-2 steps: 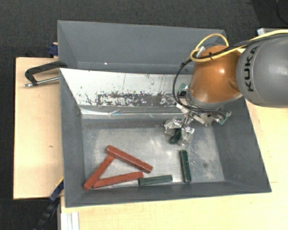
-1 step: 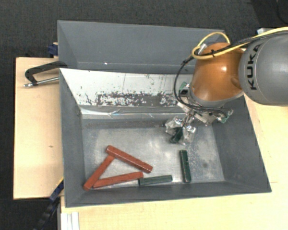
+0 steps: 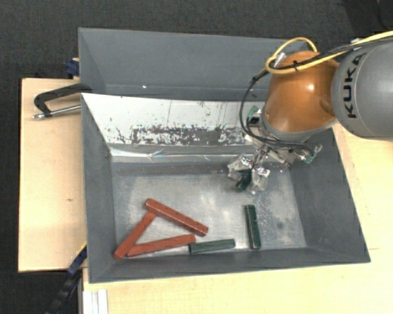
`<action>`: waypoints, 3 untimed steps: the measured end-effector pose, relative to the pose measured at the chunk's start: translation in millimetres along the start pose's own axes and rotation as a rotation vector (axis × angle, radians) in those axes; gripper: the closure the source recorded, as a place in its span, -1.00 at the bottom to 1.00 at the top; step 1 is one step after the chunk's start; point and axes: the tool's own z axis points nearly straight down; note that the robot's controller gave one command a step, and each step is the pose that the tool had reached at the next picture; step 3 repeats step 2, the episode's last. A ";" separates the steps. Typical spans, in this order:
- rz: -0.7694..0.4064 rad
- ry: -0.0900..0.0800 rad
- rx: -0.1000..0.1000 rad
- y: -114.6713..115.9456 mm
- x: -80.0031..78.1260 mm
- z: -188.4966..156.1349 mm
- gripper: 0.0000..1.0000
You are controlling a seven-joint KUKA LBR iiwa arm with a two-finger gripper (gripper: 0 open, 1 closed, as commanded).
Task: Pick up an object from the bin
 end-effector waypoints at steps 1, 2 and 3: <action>0.000 -0.003 0.005 -1.1 -1.1 -16.2 1.00; 0.001 -0.006 0.008 -1.8 -2.0 -24.8 1.00; 0.001 -0.006 0.008 -1.8 -2.0 -24.8 1.00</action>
Offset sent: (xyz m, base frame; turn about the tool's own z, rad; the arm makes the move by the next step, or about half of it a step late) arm 0.0000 -0.0001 0.0262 0.0000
